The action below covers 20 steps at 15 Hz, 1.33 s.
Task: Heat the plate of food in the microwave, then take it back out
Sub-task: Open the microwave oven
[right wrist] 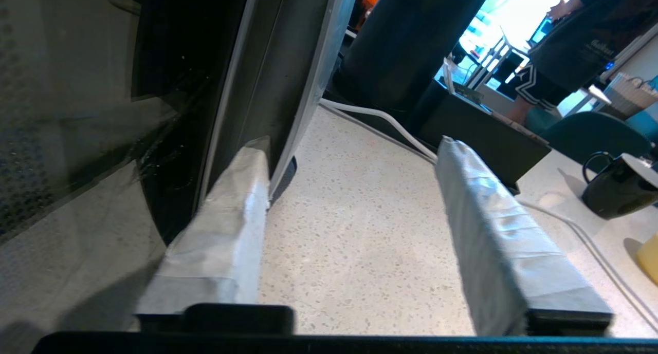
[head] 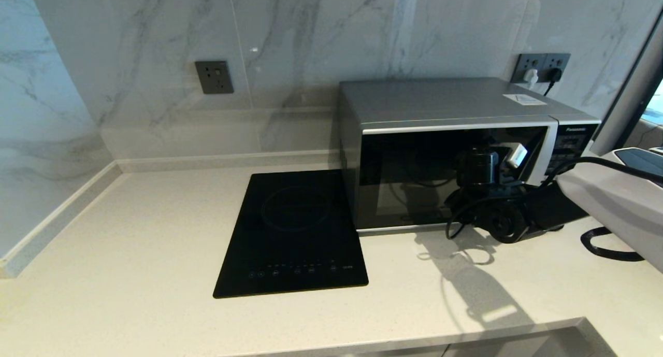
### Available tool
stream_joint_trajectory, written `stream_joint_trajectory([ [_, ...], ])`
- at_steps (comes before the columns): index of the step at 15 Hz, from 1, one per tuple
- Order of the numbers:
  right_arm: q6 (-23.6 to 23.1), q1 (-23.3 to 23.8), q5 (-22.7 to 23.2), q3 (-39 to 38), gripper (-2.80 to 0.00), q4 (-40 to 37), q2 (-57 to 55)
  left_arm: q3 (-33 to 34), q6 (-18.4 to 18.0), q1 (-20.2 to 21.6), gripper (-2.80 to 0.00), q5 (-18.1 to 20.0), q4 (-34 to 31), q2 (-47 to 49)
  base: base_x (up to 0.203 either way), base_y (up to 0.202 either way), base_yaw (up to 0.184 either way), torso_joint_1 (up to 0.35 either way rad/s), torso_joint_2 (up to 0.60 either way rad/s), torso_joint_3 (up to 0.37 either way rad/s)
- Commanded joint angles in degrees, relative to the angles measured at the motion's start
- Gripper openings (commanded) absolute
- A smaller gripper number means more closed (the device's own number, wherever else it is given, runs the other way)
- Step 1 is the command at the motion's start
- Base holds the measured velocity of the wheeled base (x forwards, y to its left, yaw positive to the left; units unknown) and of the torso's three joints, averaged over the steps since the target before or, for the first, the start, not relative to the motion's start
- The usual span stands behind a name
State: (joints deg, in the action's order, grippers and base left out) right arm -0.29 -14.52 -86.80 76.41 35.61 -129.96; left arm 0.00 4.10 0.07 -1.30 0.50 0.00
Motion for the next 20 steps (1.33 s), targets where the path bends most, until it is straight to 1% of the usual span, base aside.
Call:
stream_joint_trajectory([
  [1,-0.41,0.02,-0.87,0.14,-2.80,-0.01,-0.11,0.00,0.03,0.01,-2.80,-0.01,0.03,0.09,0.000,0.000,0.000,0.000,0.00,0.000],
  [20,-0.41,0.19,-0.87,-1.44,-2.80,-0.01,0.94,0.00,0.03,0.01,-2.80,-0.01,0.03,0.09,0.000,0.000,0.000,0.000,0.00,0.000],
])
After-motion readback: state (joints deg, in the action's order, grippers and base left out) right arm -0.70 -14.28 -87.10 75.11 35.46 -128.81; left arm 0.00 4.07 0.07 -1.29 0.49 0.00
